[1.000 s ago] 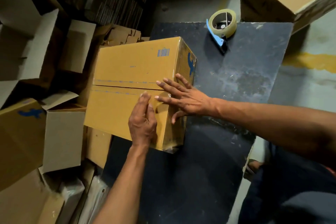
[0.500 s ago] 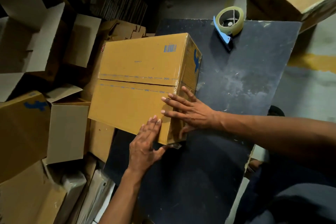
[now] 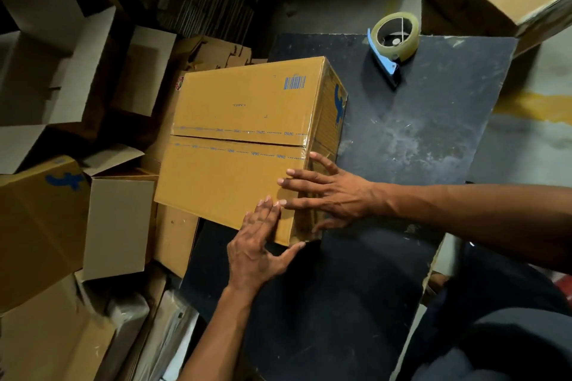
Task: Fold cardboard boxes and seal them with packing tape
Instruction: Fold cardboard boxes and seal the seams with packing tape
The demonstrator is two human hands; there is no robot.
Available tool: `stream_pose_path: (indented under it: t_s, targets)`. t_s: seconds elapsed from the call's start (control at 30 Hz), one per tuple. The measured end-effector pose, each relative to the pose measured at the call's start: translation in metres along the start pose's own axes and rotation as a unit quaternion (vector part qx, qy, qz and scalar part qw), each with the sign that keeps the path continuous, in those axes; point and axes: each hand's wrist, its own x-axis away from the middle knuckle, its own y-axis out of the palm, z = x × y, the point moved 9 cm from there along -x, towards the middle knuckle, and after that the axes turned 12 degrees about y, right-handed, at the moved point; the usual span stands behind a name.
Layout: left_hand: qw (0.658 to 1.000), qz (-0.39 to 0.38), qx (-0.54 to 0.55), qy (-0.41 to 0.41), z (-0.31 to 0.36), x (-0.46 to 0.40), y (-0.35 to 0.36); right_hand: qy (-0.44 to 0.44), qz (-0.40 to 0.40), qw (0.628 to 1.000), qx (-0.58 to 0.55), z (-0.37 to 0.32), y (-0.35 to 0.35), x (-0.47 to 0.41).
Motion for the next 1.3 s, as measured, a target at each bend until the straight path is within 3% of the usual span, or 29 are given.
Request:
stream_pose_path:
  t_s: [0.2,0.37,0.6,0.8,1.3]
  targets:
    - [0.995,0.048,0.027,-0.079,0.006,0.001,0.004,0.021,0.003,0.999,-0.029,-0.005,-0.002,0.002]
    - [0.992,0.062,0.042,-0.097,0.002,0.002,0.007,0.078,0.061,0.992,-0.077,-0.012,0.005,0.001]
    - [0.99,0.083,0.033,-0.106,-0.006,-0.003,-0.004,0.097,0.096,0.989,-0.059,-0.013,0.012,0.0]
    - [0.999,-0.024,0.025,-0.012,0.002,0.009,0.014,0.112,0.127,0.981,-0.095,-0.013,0.001,0.0]
    - [0.994,0.02,-0.038,-0.104,0.011,0.017,0.034,0.095,0.118,0.986,-0.072,-0.014,-0.009,0.002]
